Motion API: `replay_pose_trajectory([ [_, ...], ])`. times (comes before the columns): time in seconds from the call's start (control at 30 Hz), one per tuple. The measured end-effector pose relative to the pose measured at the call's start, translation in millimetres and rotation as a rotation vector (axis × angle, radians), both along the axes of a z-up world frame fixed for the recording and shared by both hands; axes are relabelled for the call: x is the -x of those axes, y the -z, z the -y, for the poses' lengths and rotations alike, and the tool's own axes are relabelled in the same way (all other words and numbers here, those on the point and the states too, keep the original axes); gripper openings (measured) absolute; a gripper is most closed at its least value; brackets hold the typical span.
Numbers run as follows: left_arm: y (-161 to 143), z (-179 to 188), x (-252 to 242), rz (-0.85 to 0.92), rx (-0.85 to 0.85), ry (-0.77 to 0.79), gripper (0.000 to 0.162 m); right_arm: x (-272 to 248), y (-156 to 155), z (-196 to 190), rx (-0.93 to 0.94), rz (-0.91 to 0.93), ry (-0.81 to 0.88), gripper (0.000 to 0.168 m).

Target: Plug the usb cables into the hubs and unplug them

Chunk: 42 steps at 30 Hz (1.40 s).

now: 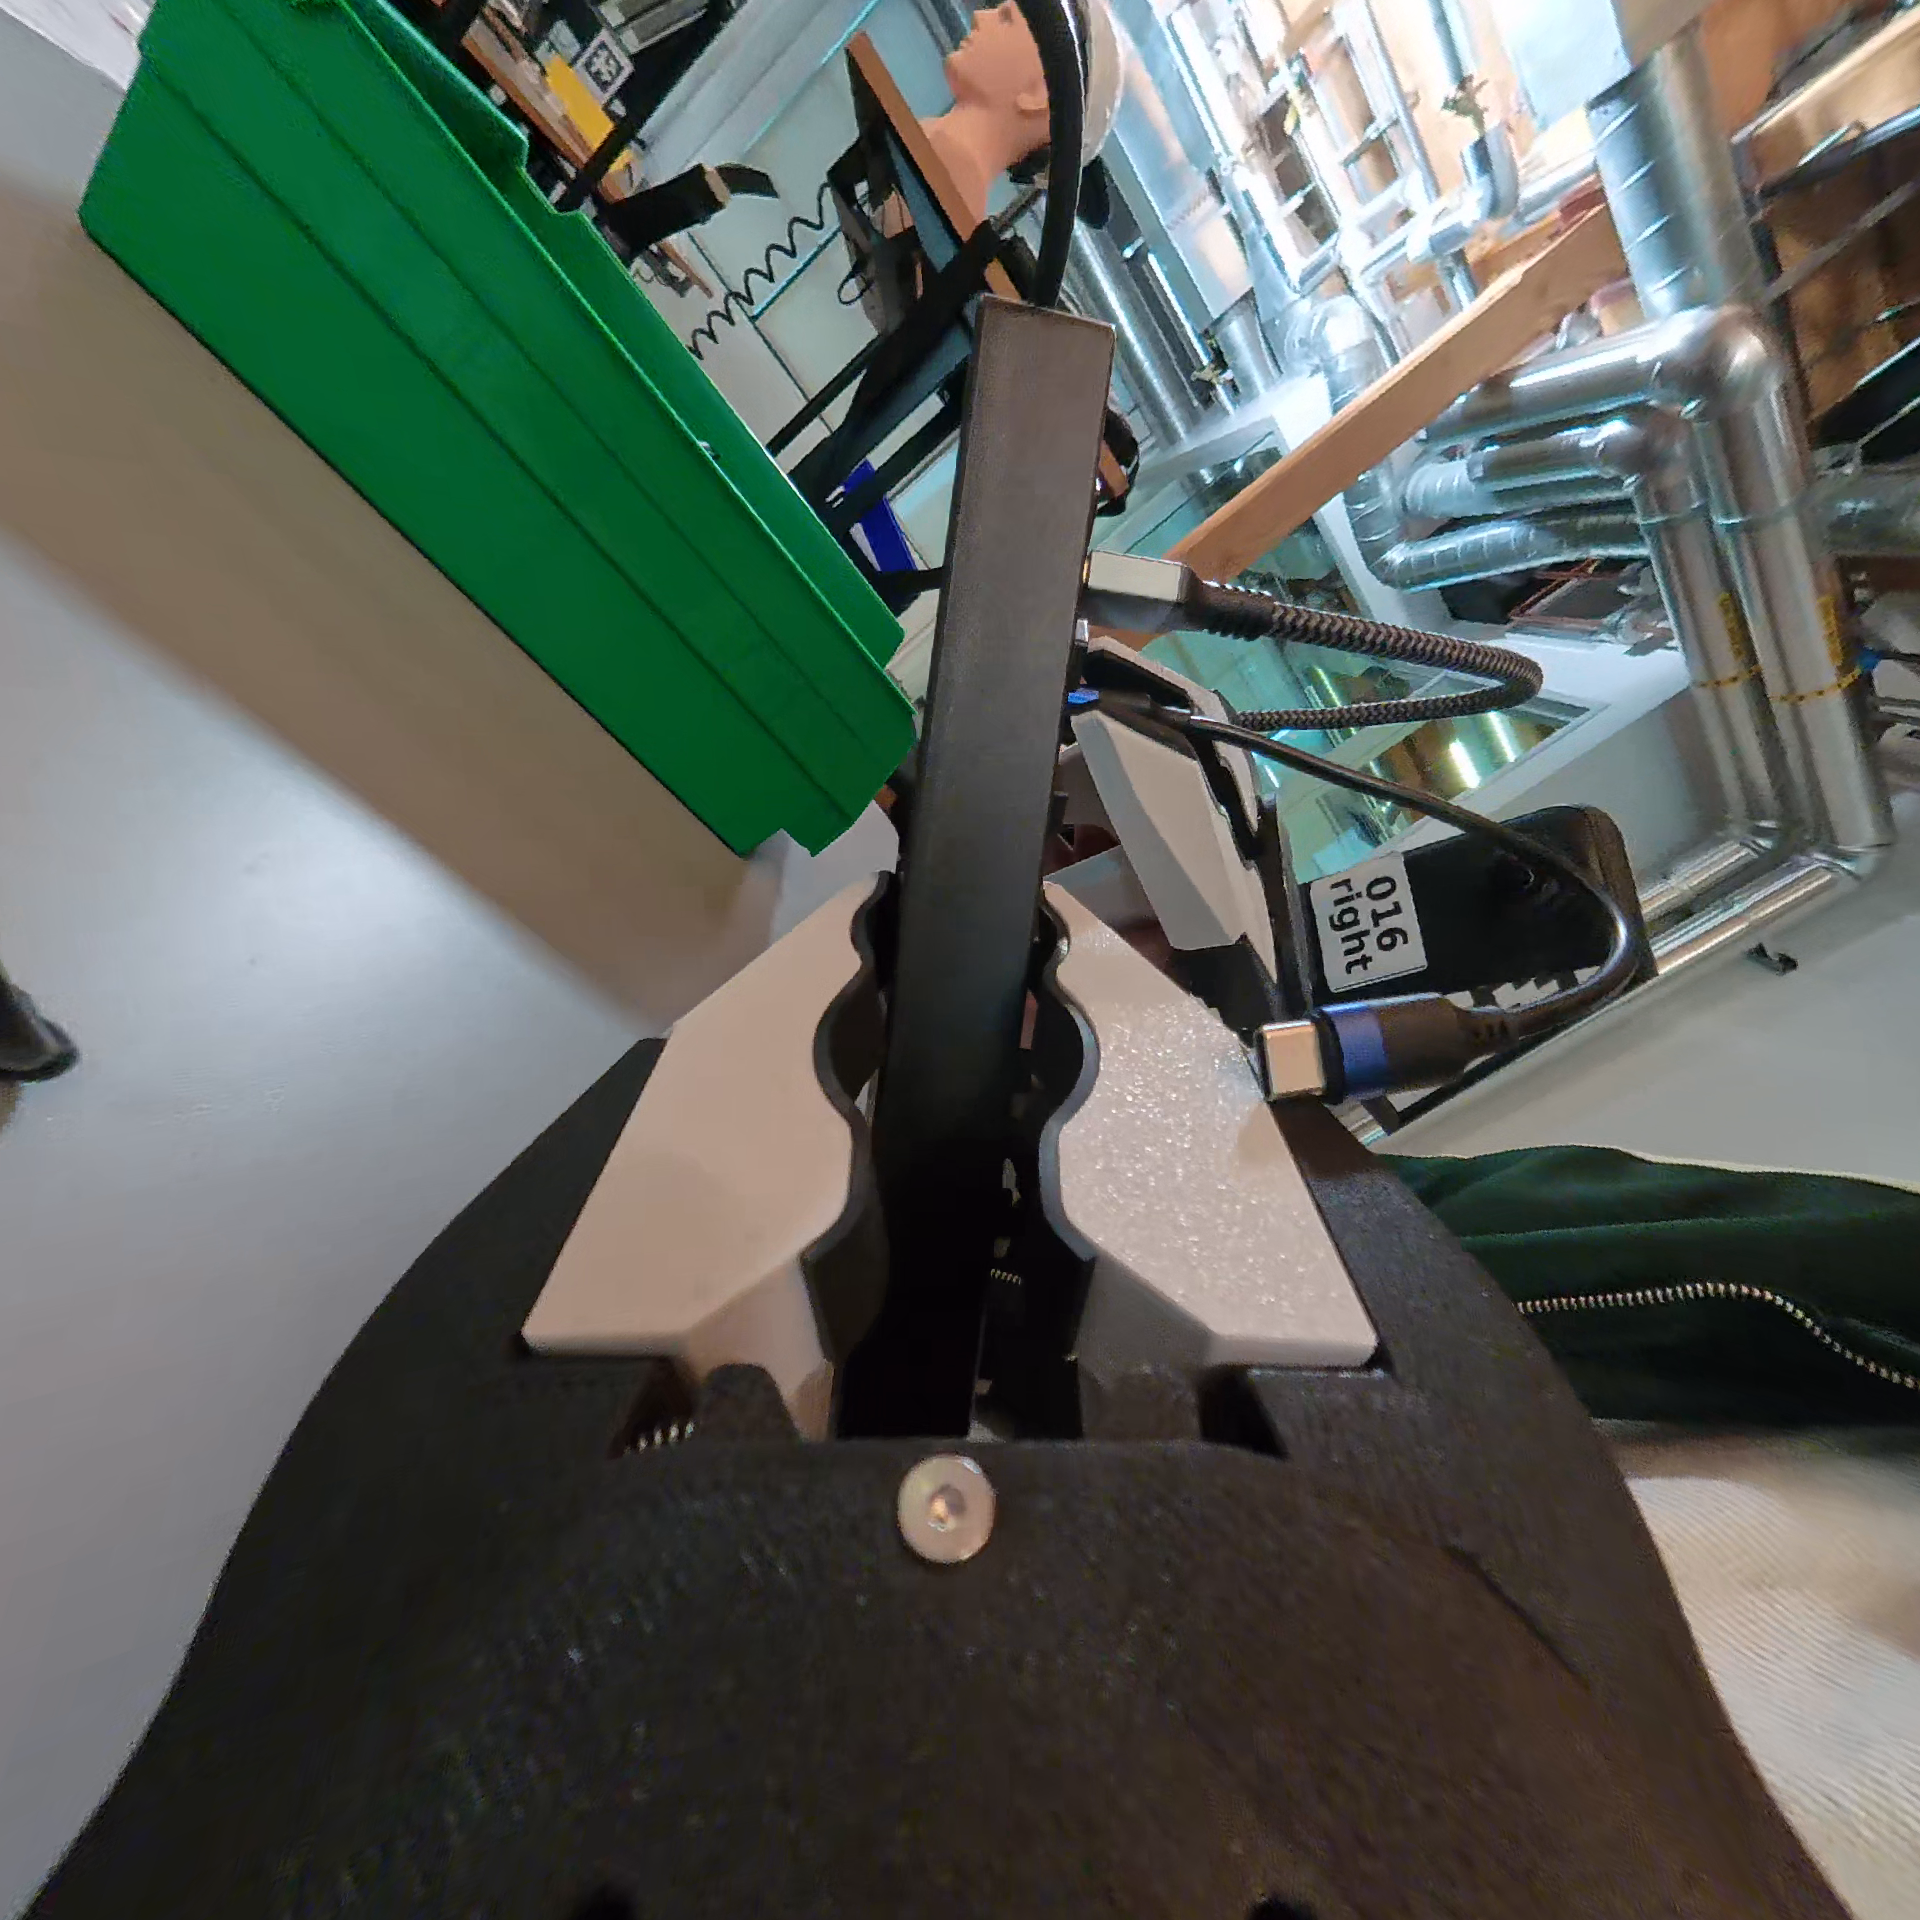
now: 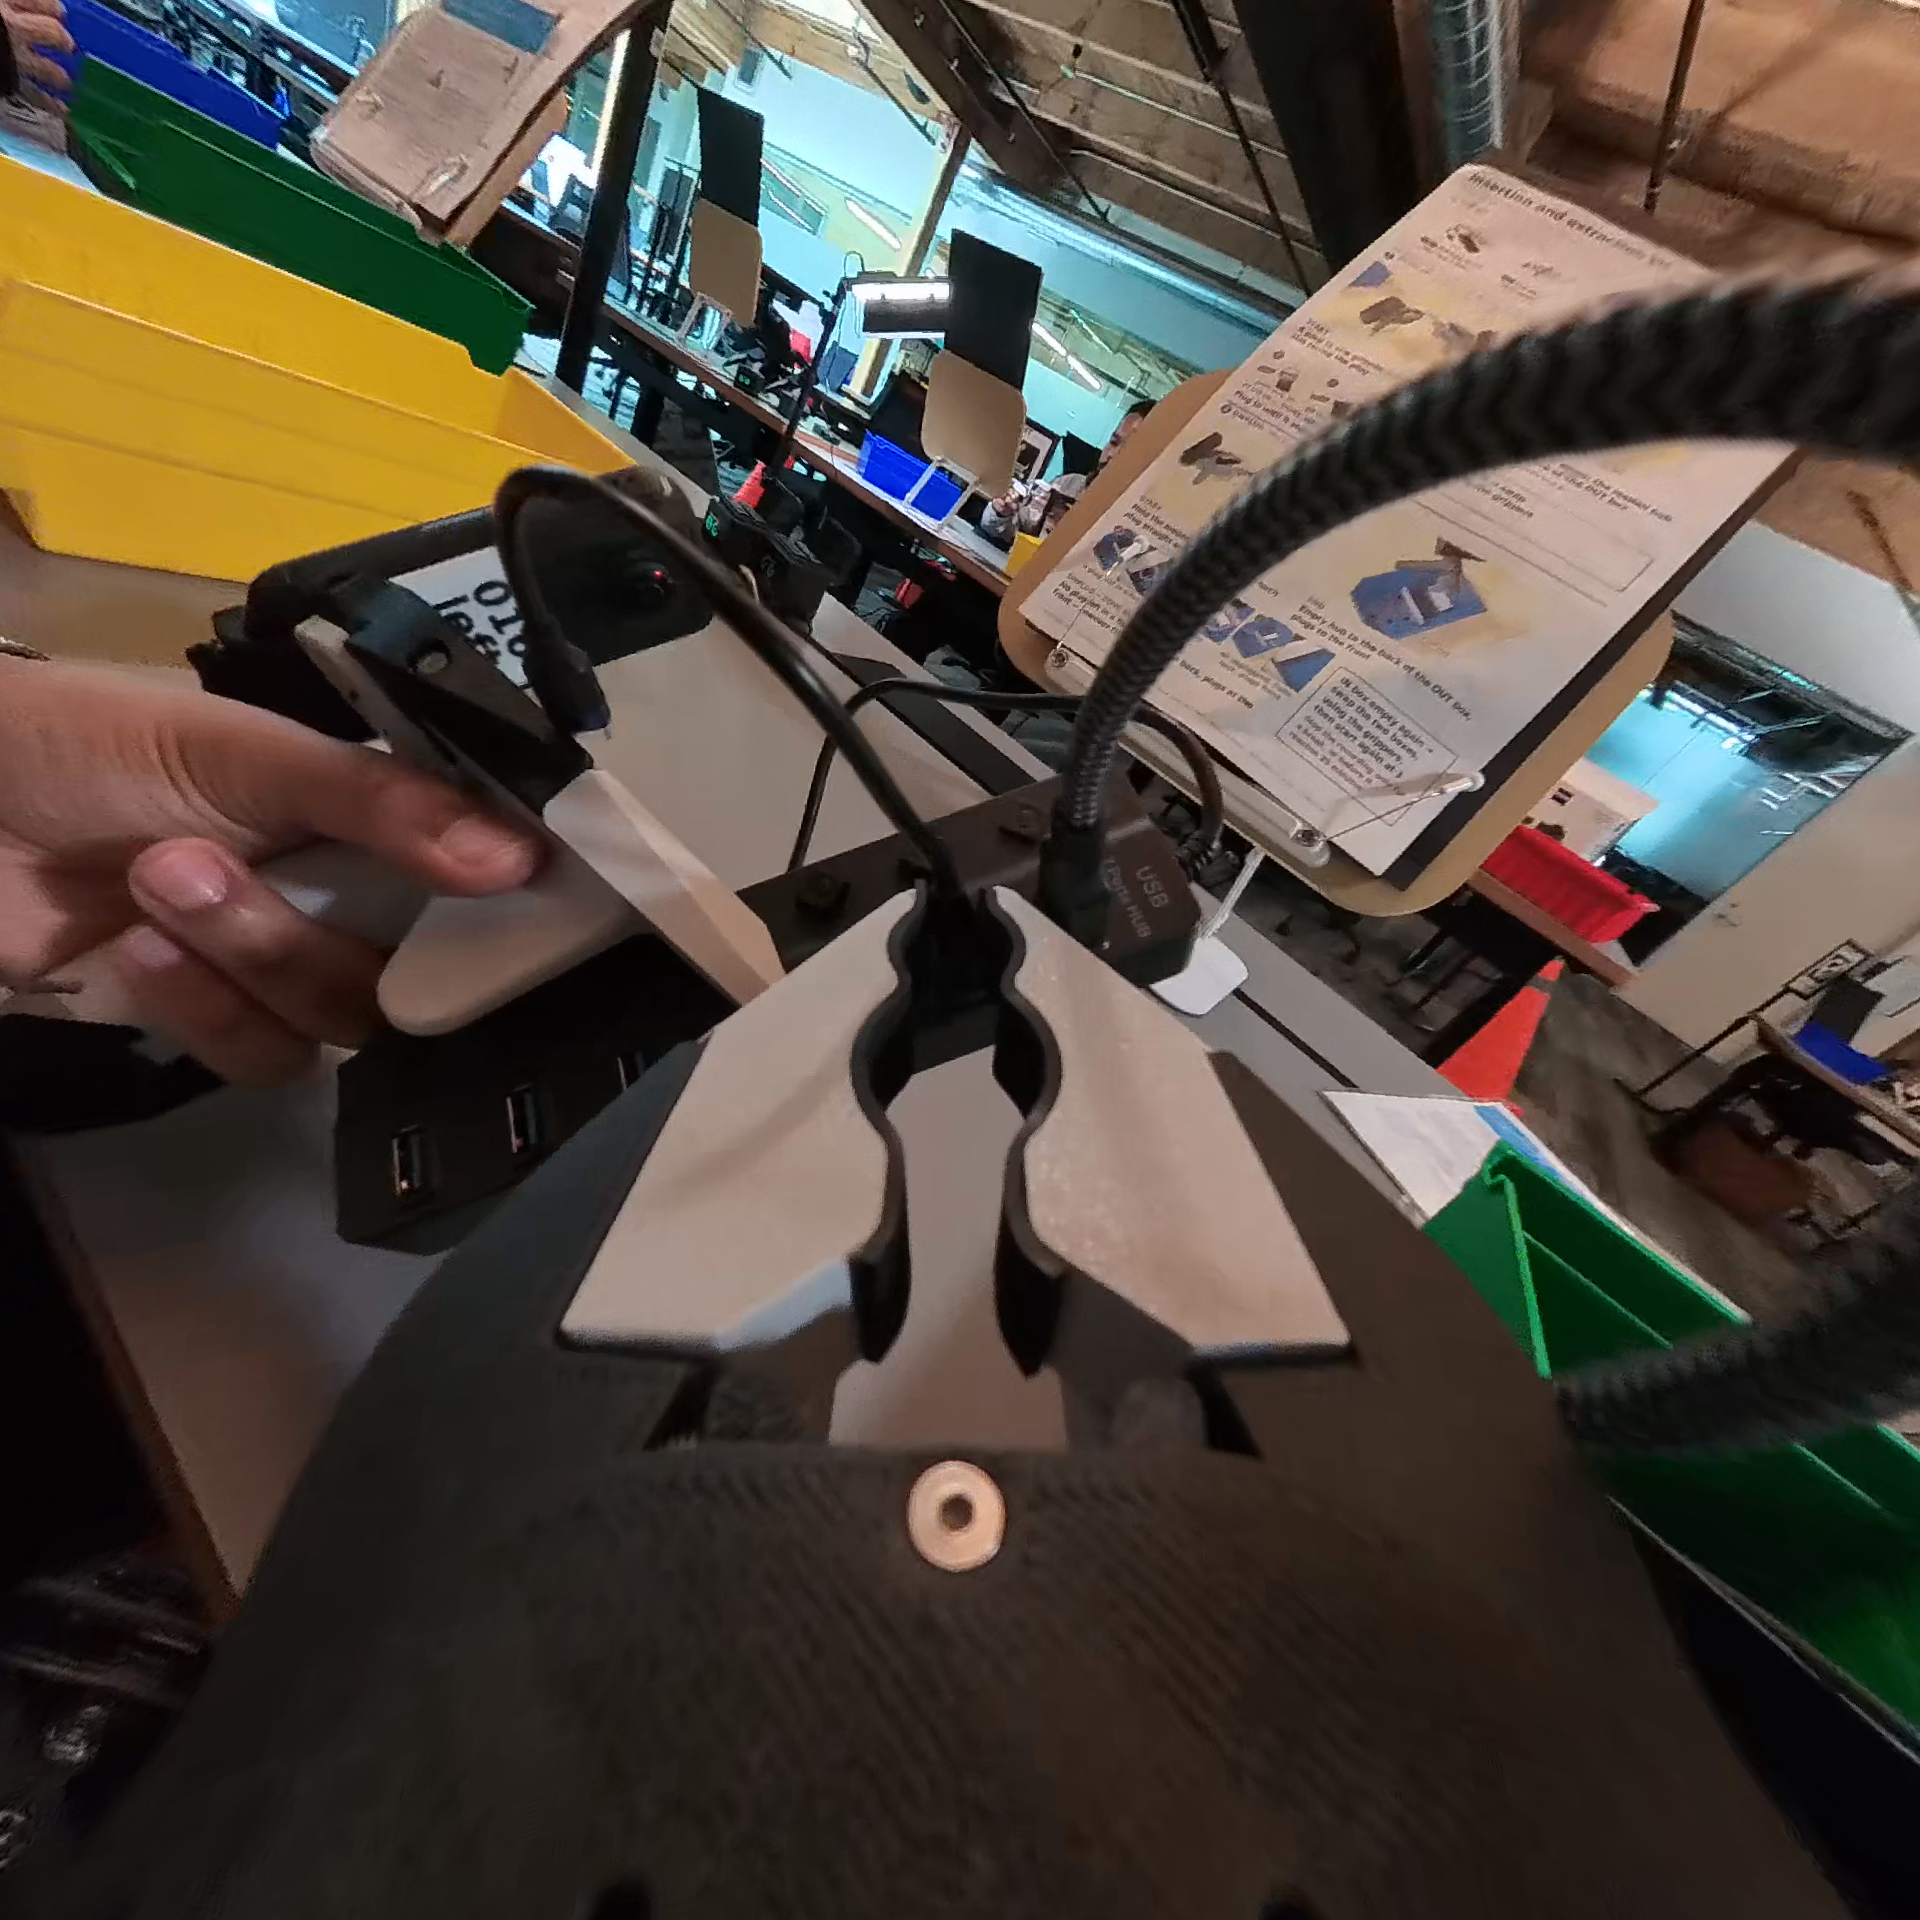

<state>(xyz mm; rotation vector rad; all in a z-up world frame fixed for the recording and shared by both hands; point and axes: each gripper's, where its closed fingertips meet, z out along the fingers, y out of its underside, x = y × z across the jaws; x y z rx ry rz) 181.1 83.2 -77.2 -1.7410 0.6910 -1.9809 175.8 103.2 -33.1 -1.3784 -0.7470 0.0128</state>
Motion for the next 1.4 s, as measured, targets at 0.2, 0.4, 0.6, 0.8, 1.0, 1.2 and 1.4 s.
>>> replay_pose_trajectory([
  [0.2,-9,2,1,-0.004,-0.055,-0.008,0.022,1,-10,5,-0.013,-0.036,-0.008,0.007],
  [0.4,-9,-2,2,-0.025,-0.094,-0.012,0.024,2,-13,7,-0.008,-0.039,-0.01,0.006],
  [0.6,46,-69,22,-0.15,0.204,-0.216,0.022,30,-81,54,-0.262,-0.135,-0.132,0.0],
  [0.8,-6,-94,51,-0.058,-0.031,-0.291,0.023,19,-77,54,-0.262,-0.051,-0.053,0.001],
  [1.0,17,-92,47,-0.077,0.005,-0.285,0.023,-1,-53,33,-0.161,-0.165,-0.069,0.002],
  [1.2,12,-89,48,-0.011,0.025,-0.25,0.023,-45,-62,20,-0.123,-0.36,-0.016,0.002],
  [1.4,14,-94,51,0.024,0.097,-0.251,0.023,-81,-62,11,-0.107,-0.453,0.052,0.002],
])
